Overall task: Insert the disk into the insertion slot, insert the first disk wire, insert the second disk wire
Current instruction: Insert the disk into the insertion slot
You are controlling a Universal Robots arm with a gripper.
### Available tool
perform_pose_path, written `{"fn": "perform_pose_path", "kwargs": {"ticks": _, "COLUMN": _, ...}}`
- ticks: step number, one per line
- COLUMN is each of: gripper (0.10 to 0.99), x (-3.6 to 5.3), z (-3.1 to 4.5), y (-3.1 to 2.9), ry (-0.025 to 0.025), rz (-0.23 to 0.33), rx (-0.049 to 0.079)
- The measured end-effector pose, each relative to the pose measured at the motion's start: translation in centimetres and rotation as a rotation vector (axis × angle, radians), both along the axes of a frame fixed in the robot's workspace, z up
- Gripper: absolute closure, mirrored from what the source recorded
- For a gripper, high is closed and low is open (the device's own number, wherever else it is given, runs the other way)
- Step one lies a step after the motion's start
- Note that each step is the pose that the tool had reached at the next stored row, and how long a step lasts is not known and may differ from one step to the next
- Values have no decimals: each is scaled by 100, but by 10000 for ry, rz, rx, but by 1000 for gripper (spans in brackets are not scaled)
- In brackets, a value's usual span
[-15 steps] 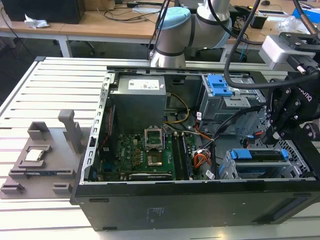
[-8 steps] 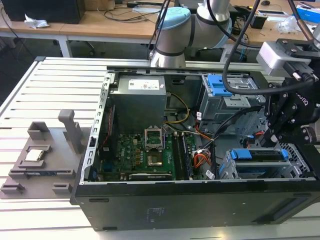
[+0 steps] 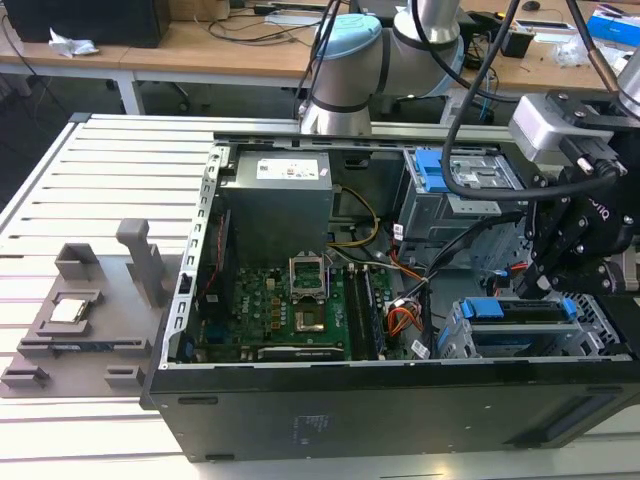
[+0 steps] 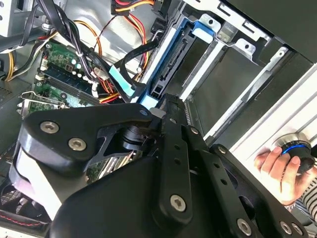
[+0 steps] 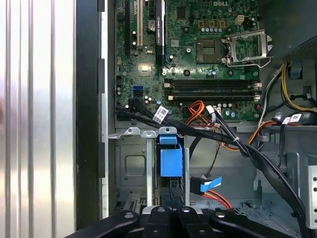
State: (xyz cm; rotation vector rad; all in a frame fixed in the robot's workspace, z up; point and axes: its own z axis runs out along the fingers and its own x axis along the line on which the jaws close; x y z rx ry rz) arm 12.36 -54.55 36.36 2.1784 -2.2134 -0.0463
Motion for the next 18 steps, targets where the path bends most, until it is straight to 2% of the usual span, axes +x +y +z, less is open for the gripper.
{"fn": "perform_pose_path", "kwargs": {"ticks": 5, "gripper": 980, "x": 3, "z": -93, "y": 0, "ry": 0, "rz": -1, "rx": -1}}
{"fn": "perform_pose_path", "kwargs": {"ticks": 7, "gripper": 980, "x": 34, "z": -101, "y": 0, "ry": 0, "rz": 0, "rx": -1}}
{"fn": "perform_pose_path", "kwargs": {"ticks": 12, "gripper": 980, "x": 194, "z": -115, "y": 0, "ry": 18, "rz": 1, "rx": 0}}
{"fn": "perform_pose_path", "kwargs": {"ticks": 18, "gripper": 980, "x": 215, "z": -117, "y": 0, "ry": 18, "rz": 0, "rx": -2}}
